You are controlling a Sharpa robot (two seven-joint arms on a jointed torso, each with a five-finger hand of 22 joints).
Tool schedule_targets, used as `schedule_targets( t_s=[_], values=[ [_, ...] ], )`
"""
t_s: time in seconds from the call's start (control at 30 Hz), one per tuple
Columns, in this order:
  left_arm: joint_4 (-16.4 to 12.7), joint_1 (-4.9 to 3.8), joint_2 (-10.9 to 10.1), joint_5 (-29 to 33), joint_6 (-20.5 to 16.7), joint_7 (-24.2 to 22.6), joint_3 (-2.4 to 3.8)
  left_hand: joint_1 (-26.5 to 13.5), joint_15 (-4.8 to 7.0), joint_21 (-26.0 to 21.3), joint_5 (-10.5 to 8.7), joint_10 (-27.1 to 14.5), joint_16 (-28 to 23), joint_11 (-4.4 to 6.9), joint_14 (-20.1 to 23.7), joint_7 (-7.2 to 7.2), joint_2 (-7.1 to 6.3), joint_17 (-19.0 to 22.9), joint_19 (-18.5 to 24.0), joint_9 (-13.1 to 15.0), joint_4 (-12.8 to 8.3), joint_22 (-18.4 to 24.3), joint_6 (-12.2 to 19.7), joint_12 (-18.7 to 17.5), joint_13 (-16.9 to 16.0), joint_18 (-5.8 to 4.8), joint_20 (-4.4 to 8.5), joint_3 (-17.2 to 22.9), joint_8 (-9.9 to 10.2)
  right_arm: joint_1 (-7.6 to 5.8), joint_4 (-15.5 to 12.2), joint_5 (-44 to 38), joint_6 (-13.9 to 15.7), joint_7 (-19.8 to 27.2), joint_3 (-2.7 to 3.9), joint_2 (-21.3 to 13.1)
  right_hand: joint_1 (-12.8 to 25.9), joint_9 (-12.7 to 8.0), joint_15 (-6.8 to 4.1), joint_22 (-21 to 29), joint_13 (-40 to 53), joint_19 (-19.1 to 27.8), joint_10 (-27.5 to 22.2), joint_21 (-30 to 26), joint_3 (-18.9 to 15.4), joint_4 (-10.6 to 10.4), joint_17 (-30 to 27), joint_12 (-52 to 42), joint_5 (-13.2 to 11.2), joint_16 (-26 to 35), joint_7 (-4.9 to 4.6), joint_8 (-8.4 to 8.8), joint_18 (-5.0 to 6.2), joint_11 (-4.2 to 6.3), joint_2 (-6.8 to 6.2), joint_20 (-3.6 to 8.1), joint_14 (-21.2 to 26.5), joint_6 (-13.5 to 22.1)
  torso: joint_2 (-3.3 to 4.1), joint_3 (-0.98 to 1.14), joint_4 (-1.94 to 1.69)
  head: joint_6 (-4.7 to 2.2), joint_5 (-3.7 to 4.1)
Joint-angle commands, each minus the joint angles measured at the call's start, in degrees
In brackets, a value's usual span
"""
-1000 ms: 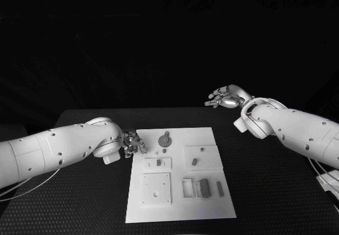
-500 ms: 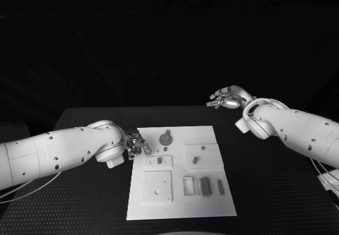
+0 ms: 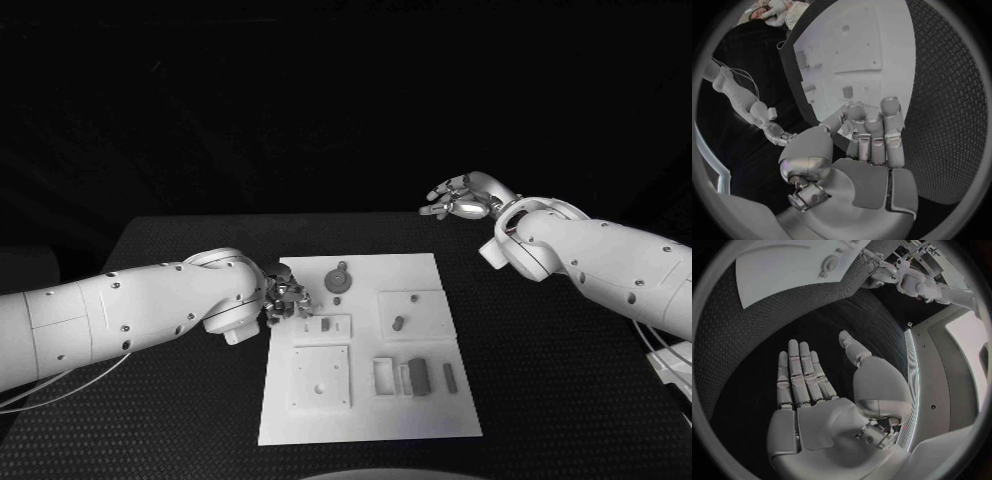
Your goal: Assemble the parts on the task board
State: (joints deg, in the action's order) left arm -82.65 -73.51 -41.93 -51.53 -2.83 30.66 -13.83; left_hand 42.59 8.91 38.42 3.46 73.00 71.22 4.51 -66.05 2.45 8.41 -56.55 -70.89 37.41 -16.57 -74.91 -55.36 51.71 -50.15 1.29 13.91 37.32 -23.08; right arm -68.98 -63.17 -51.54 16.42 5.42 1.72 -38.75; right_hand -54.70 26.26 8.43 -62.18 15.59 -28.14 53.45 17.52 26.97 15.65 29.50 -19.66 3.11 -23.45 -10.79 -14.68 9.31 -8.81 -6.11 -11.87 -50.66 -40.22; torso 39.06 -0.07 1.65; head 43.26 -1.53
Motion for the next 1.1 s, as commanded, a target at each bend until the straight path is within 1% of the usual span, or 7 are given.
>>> schedule_targets(
  t_s=[0.03,0.2,0.37,0.67,0.77,0.83,1.1],
  values=[
    [-0.3,0.21,0.26,-2.9,0.52,0.24,0.02,-0.61,0.16,0.39,0.94,0.41,0.44,-0.03,-0.24,-0.77,0.37,0.49,-0.29,-0.14,-0.12,-1.32,-10.04,0.39,0.22,1.63,0.21,1.56,-0.01,0.03,-0.16,0.02,-0.93,0.17,0.02,-0.02,-0.58,-0.05,0.21,-0.08,-0.11,0.2,-0.07,-0.22,-0.25,0.02,0.07,0.21,-0.23,0.4,-2.92,-0.13,-1.05,-0.51,0.19,0.08,0.16,0.34,0.0,0.0,-0.02,0.24,0.1],
    [-0.14,0.39,0.42,-4.49,0.64,0.4,0.02,-1.0,0.19,0.66,1.01,0.56,0.72,0.03,-0.31,-0.82,0.19,0.85,-0.4,-0.13,-0.16,-1.31,-10.28,0.49,0.37,1.6,0.26,2.23,0.04,0.03,-0.16,0.02,-0.91,0.19,0.02,-0.03,-0.57,-0.07,0.22,-0.12,-0.18,0.21,-0.07,-0.25,-0.27,0.0,0.08,0.24,-0.23,0.45,-2.92,-0.14,-1.06,-0.53,0.18,0.08,0.17,0.35,0.01,0.0,-0.02,0.4,0.1],
    [-0.17,0.54,0.54,-5.86,1.1,0.5,0.02,-1.75,0.25,1.35,3.82,1.01,1.42,0.18,-0.51,-1.0,0.09,1.53,-0.68,0.02,-0.21,-1.33,-10.8,0.78,0.64,1.48,0.28,3.28,0.05,0.04,-0.16,0.02,-0.97,0.18,0.02,-0.04,-0.57,-0.07,0.23,-0.14,-0.22,0.22,-0.06,-0.26,-0.28,-0.01,0.09,0.25,-0.23,0.47,-2.93,-0.15,-1.07,-0.53,0.18,0.08,0.18,0.36,-0.01,-0.03,-0.01,0.61,0.07],
    [-0.03,0.87,0.65,-7.61,2.31,1.06,0.02,-2.73,0.36,2.36,7.02,1.77,2.38,0.49,-1.03,-1.32,0.2,2.24,-1.16,0.34,-0.26,-1.33,-11.6,1.27,0.85,1.31,0.21,3.93,-0.17,0.06,-0.22,0.02,-1.04,0.19,0.02,-0.07,-0.55,-0.08,0.25,-0.18,-0.28,0.23,-0.05,-0.28,-0.29,-0.03,0.1,0.27,-0.23,0.51,-2.93,-0.16,-1.08,-0.54,0.17,0.08,0.19,0.36,-0.01,-0.01,0.01,0.9,0.03],
    [-0.05,0.93,0.59,-7.61,3.14,1.33,0.02,-3.3,0.38,2.59,6.21,1.94,2.59,0.55,-1.18,-1.38,0.25,2.48,-1.28,0.43,-0.24,-1.28,-11.71,1.33,0.95,1.25,0.17,3.87,-0.18,0.07,-0.23,0.02,-1.06,0.18,0.02,-0.08,-0.55,-0.09,0.25,-0.19,-0.3,0.24,-0.04,-0.29,-0.29,-0.04,0.1,0.28,-0.23,0.52,-2.93,-0.16,-1.08,-0.54,0.16,0.08,0.19,0.36,-0.02,0.01,0.03,1.0,-0.01],
    [0.0,0.93,0.58,-7.71,3.34,1.49,0.02,-3.93,0.36,2.68,3.85,2.06,2.7,0.56,-1.21,-1.41,0.18,2.78,-1.3,0.48,-0.13,-1.19,-11.79,1.34,1.1,1.23,0.14,3.72,-0.13,0.08,-0.22,0.02,-1.09,0.18,0.02,-0.1,-0.55,-0.09,0.25,-0.2,-0.31,0.24,-0.04,-0.29,-0.3,-0.04,0.1,0.28,-0.23,0.53,-2.93,-0.17,-1.08,-0.54,0.17,0.08,0.19,0.36,-0.02,0.03,0.03,1.11,-0.02],
    [0.51,1.32,0.85,-8.46,3.89,1.45,0.02,-4.63,0.32,2.73,2.25,2.21,2.89,0.59,-1.26,-1.44,0.01,3.16,-1.37,0.52,0.11,-1.12,-12.02,1.35,1.28,1.2,0.08,3.57,-0.08,0.1,-0.26,0.02,-1.14,0.17,0.02,-0.12,-0.54,-0.1,0.27,-0.23,-0.36,0.24,-0.04,-0.31,-0.31,-0.06,0.11,0.3,-0.23,0.57,-2.93,-0.18,-1.09,-0.54,0.16,0.08,0.2,0.37,0.0,0.01,-0.01,1.21,-0.07]
  ],
)
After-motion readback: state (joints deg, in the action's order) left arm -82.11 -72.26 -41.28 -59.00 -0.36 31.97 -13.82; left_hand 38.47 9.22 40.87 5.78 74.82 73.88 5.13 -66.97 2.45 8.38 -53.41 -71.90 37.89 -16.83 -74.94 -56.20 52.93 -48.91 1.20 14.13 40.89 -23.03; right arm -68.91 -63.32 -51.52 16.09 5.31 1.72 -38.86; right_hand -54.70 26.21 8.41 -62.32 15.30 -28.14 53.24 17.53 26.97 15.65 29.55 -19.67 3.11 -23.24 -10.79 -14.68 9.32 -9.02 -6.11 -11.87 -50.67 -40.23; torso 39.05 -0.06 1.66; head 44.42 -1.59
